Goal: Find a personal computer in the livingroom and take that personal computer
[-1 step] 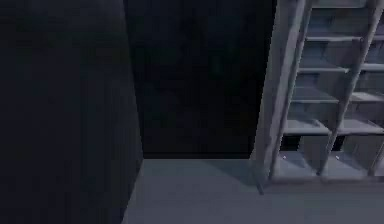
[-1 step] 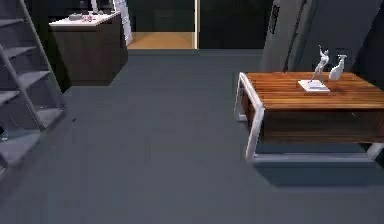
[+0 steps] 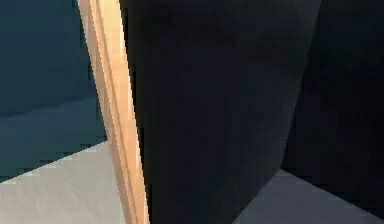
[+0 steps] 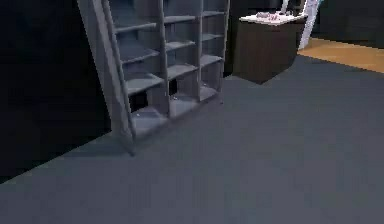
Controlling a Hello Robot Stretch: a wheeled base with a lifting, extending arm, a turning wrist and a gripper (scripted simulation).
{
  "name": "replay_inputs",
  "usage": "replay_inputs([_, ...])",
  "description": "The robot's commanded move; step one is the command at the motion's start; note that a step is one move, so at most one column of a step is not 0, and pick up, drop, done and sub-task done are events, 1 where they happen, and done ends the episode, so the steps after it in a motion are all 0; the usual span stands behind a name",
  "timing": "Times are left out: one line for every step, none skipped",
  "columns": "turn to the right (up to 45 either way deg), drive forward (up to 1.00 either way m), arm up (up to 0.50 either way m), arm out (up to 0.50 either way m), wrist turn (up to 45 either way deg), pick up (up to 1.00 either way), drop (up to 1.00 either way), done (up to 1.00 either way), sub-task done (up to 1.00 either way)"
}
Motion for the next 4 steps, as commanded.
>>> replay_inputs([-45.0,0.0,0.0,0.0,0.0,0.0,0.0,0.0,0.0])
replay_inputs([-45.0,0.0,0.0,0.0,0.0,0.0,0.0,0.0,0.0])
replay_inputs([0.0,1.0,0.0,0.0,0.0,0.0,0.0,0.0,0.0])
replay_inputs([-3.0,0.0,0.0,0.0,0.0,0.0,0.0,0.0,0.0])
